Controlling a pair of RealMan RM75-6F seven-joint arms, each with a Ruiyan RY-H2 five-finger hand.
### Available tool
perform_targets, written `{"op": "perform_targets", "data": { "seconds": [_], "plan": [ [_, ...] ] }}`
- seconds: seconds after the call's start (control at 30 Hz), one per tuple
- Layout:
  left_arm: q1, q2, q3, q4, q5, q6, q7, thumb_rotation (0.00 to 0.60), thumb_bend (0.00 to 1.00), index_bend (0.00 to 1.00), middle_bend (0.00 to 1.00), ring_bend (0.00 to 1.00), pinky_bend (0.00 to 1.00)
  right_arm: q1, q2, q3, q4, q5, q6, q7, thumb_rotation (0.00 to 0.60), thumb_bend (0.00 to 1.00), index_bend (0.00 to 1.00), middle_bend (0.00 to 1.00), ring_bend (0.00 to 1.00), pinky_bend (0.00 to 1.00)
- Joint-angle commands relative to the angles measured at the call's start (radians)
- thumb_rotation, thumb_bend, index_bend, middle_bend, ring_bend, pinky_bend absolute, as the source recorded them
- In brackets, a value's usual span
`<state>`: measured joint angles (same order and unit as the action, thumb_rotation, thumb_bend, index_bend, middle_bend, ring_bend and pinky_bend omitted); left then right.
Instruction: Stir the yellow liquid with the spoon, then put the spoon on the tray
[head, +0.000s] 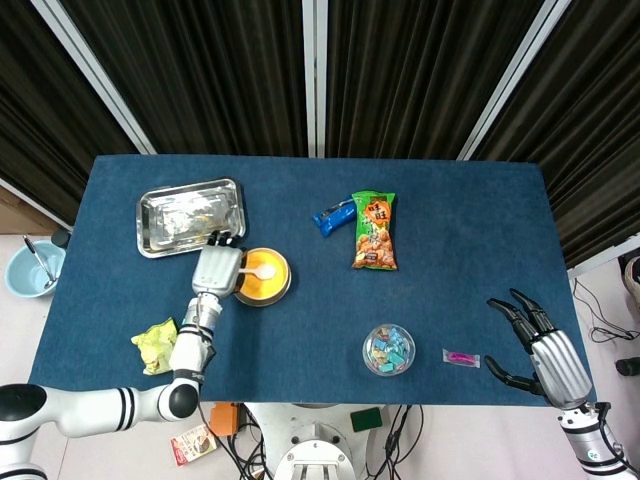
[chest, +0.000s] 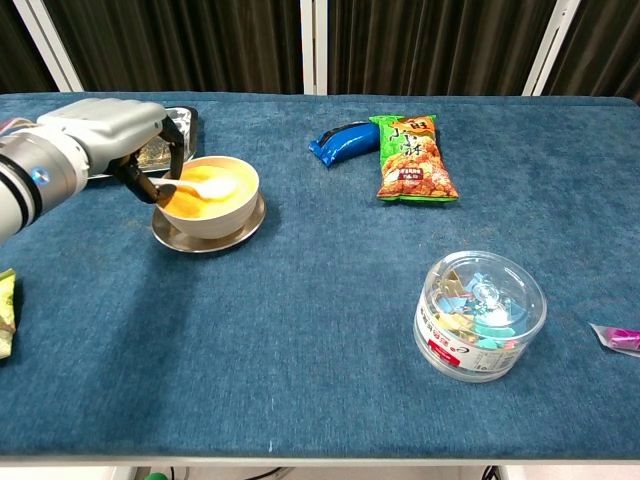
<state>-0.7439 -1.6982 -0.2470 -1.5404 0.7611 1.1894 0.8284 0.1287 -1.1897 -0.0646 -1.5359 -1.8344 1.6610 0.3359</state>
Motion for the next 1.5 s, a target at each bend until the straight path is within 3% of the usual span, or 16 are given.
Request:
{"op": "perform_targets", "data": {
  "seconds": [0.03,0.27,0.6,1.5],
  "plan": [
    [-0.006,-0.003,0.002,-0.001,0.0,-0.002,-0.001,0.6,0.36,0.54,0.23,0.13,0.12,-0.001,0.001,-0.001,0.0,0.001,0.0,0.001,0.6,0.3,0.12,0.17,0.03,0.13],
    [-0.027,-0.017,0.004,0.002,-0.004,-0.003,0.009,0.6,0.36,0.53,0.23,0.13,0.12,-0.007,0.0,-0.002,0.006,0.004,0.006,0.005,0.6,0.3,0.12,0.17,0.03,0.13],
    [-0.022,0.012,0.024,-0.025,-0.017,0.01,0.013,0.6,0.36,0.43,0.22,0.13,0.12,-0.004,-0.002,0.0,0.008,0.002,0.003,0.008,0.6,0.3,0.12,0.17,0.03,0.13],
    [-0.023,0.01,0.037,0.006,-0.005,0.014,-0.027,0.6,0.36,0.51,0.23,0.13,0.12,0.0,0.004,0.001,-0.009,0.005,-0.008,-0.006,0.6,0.3,0.12,0.17,0.03,0.13]
  ]
}}
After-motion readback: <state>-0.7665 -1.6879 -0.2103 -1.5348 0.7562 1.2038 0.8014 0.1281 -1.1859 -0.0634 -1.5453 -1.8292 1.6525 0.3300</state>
